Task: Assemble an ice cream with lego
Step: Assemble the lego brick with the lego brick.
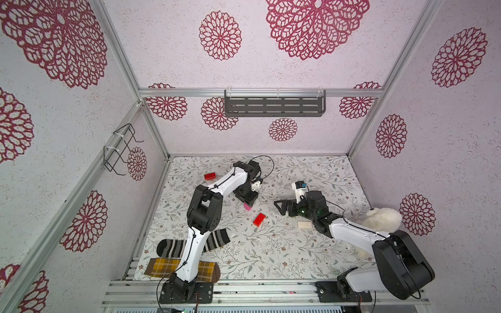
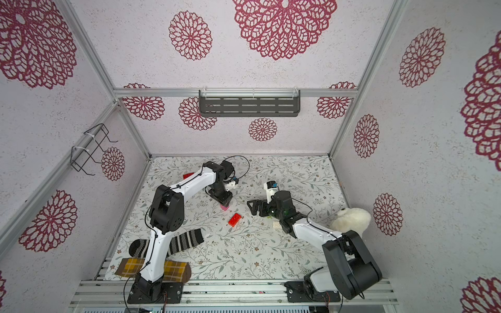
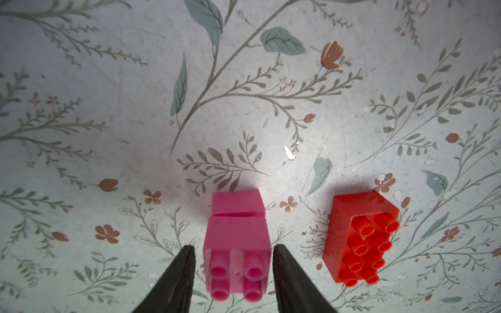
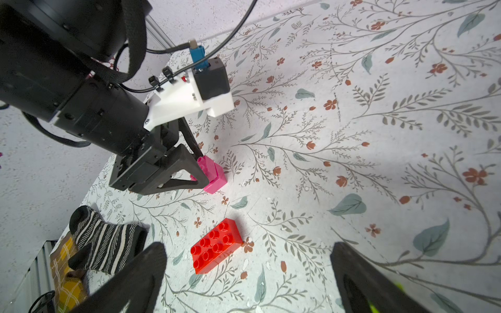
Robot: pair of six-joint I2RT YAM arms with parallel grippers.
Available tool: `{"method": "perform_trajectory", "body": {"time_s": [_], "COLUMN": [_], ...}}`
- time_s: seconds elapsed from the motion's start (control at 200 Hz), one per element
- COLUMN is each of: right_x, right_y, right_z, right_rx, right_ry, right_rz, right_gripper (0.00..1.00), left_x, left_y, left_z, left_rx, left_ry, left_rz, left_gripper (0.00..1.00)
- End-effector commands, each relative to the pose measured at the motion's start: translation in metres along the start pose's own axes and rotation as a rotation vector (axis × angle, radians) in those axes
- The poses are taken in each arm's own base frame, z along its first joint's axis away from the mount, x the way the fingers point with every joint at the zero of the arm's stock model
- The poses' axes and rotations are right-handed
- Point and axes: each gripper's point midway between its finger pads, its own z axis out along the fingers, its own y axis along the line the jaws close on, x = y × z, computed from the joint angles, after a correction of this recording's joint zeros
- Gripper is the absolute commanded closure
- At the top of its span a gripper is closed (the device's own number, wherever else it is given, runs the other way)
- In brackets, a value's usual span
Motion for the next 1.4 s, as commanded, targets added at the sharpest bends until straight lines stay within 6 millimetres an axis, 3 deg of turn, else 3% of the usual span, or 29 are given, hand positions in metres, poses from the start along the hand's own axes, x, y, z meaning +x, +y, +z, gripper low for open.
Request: {"method": "perform_trajectory", "body": {"time_s": [0.0,0.56,0.615,0.756,0.876,1.396], "right_x": [-0.01,-0.011,-0.011,-0.011,-0.011,-0.011], "right_y": [0.007,0.006,0.007,0.006,0.007,0.007], "right_z": [0.001,-0.001,-0.001,-0.002,-0.002,-0.001], "right_rx": [-0.019,-0.012,-0.013,-0.01,-0.01,-0.009], "right_ry": [-0.02,-0.022,-0.024,-0.024,-0.025,-0.022], "right_rz": [0.0,-0.001,-0.002,-0.005,-0.005,-0.006], "right_gripper": [0.01,0.01,0.01,0.01,0.01,0.01], "left_x": [0.0,-0.011,-0.011,-0.01,-0.01,-0.009], "left_y": [-0.003,-0.008,-0.003,0.0,-0.002,-0.002], "left_z": [-0.016,-0.054,-0.054,-0.048,-0.046,-0.043], "left_rx": [0.011,0.066,0.074,0.134,0.151,0.146], "left_ry": [-0.029,-0.18,-0.197,-0.219,-0.243,-0.225], "left_rz": [-0.006,-0.09,-0.133,-0.233,-0.268,-0.275], "left_gripper": [0.49,0.48,0.53,0.85,0.98,1.0]}}
